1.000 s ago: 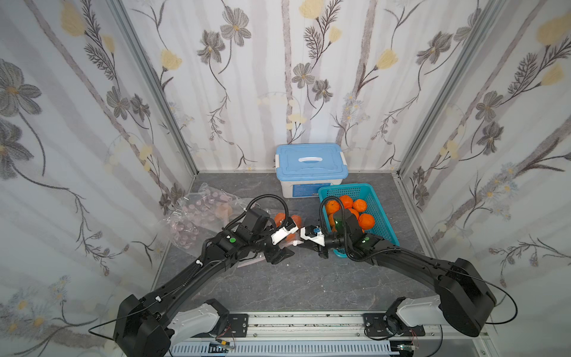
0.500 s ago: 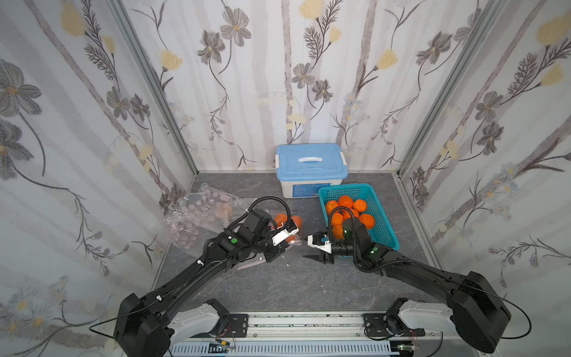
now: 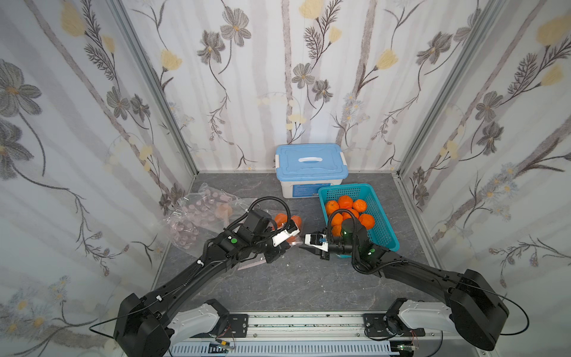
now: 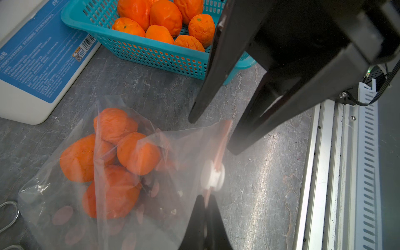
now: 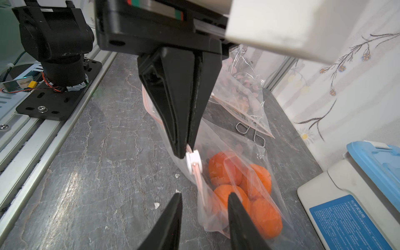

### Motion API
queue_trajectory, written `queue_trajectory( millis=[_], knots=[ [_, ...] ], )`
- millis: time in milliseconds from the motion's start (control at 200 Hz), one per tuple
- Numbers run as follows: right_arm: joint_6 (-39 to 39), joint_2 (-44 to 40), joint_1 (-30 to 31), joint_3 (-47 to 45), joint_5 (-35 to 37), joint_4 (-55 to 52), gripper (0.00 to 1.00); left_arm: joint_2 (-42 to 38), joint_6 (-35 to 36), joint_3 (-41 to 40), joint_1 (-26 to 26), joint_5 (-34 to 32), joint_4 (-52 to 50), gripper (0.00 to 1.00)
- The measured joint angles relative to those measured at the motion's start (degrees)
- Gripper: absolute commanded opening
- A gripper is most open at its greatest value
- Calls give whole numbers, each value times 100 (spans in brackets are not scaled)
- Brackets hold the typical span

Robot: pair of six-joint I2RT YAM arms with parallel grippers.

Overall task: Open the zip-top bag and take out the orange
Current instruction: Unzip the zipper on the zipper food storage bag.

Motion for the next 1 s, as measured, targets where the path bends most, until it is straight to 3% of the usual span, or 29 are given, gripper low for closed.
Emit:
queue_trajectory(
  millis=[285,545,620,704,834,999],
  knots=[
    [-109,0,-4,74,-264,-140,23,17,11,-7,0,9,-2,0],
    [-149,0,-2,129,-382,-262,3,20,11,-31,0,26,-13,0],
    [-129,9,-4,131,-422,-264,0,20,11,-42,-4,26,-15,38],
    [-81,63,-15,160,-474,-258,0,7,-17,-55,-4,55,2,61],
    [-35,107,-22,162,-535,-258,0,-98,-164,-160,-24,188,280,66],
    [-35,107,-22,162,-577,-258,0,4,-286,-138,-70,352,601,57]
  ],
)
